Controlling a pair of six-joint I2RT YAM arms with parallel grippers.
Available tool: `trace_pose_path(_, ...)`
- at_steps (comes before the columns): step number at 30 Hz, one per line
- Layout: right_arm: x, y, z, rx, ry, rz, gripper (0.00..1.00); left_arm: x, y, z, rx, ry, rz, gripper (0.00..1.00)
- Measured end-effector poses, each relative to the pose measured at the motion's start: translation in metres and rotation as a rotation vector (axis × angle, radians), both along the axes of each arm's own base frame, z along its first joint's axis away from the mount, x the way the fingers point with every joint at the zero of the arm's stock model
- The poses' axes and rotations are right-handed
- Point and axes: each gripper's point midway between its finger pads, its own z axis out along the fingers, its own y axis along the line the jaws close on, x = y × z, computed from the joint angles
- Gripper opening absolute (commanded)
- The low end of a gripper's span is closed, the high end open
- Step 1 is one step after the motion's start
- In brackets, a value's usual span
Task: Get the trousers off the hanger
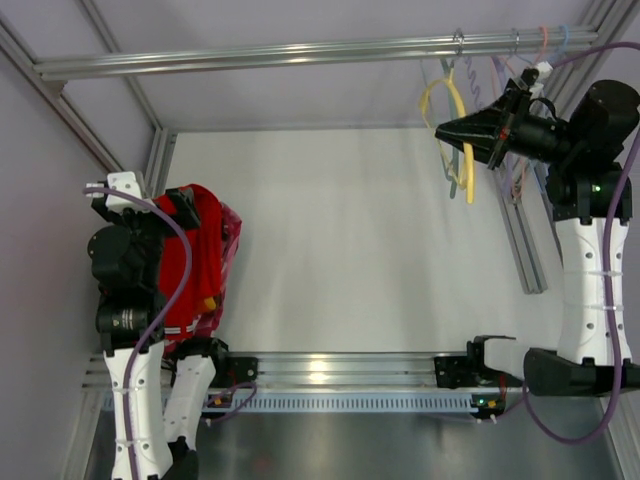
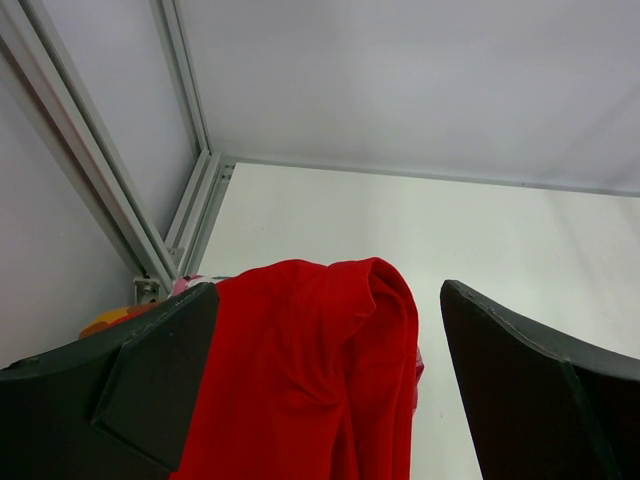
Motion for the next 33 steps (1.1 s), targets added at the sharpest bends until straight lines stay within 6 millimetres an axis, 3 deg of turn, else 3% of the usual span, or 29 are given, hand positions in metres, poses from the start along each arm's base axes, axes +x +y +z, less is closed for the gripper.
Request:
trace_pose_path(4,0.018,0.001,-0.002,0.023,0.031,0.020,0.00,0.002,0.000,-0.002,-0.001,0.008,0.000,0.98)
trace_pose_path(13,0.023,0.012,-0.003,0.044,0.044,0.081,0.00,0.004,0.001,-0.004,-0.002,0.017,0.003,0.99)
trace_pose_path(21,0.054,0.012,-0.013,0.051,0.059,0.063,0.00,0.006,0.001,-0.012,-0.004,0.035,0.003,0.98)
trace_pose_path(32,0.075,0.012,-0.025,0.055,0.058,0.039,0.00,0.007,0.001,-0.015,-0.005,0.041,0.003,0.98)
trace_pose_path(33,0.075,0.012,-0.026,0.054,0.052,0.040,0.05,0.007,0.001,-0.015,-0.005,0.041,0.003,0.99)
